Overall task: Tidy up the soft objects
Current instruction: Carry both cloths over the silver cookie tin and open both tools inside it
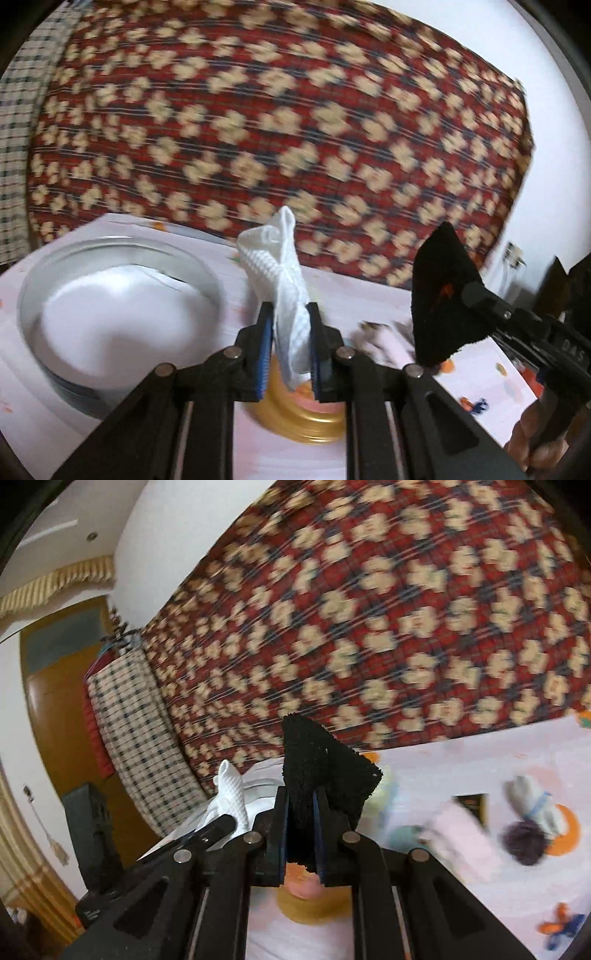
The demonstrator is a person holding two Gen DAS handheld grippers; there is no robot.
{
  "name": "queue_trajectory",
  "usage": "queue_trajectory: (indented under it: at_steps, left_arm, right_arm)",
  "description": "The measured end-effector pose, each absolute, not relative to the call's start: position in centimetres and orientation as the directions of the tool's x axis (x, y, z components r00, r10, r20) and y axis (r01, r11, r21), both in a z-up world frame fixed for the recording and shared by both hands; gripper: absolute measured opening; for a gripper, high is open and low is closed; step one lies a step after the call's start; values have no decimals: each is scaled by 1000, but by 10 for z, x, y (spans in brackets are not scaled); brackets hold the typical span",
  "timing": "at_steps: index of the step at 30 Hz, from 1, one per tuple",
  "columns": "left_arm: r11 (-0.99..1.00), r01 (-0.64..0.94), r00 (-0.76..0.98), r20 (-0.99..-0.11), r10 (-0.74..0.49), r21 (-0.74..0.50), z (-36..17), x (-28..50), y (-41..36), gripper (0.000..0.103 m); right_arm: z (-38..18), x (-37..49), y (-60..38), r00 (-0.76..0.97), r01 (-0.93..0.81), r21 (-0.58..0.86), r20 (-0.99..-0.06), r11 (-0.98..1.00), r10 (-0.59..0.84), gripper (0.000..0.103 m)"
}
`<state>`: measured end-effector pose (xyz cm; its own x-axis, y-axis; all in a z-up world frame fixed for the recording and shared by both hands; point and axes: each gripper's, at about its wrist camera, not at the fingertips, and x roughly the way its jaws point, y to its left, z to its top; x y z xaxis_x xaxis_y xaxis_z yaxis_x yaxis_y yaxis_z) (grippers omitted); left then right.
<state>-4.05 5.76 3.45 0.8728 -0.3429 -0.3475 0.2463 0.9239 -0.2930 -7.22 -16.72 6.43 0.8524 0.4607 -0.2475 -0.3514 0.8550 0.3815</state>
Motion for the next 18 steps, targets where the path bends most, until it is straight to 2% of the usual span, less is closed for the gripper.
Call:
queue_trajectory:
  at_steps: [12, 18]
  left_arm:
    - [974, 22, 924, -366, -106, -226, 23, -15, 142, 15]
    - [977, -71, 899, -437, -26, -203, 3, 8, 167, 15]
  right_arm:
    - [48, -8, -44, 773, -442, 396, -287, 805, 566, 13]
    - [27, 19, 0, 737, -458, 366, -354, 810, 576, 13]
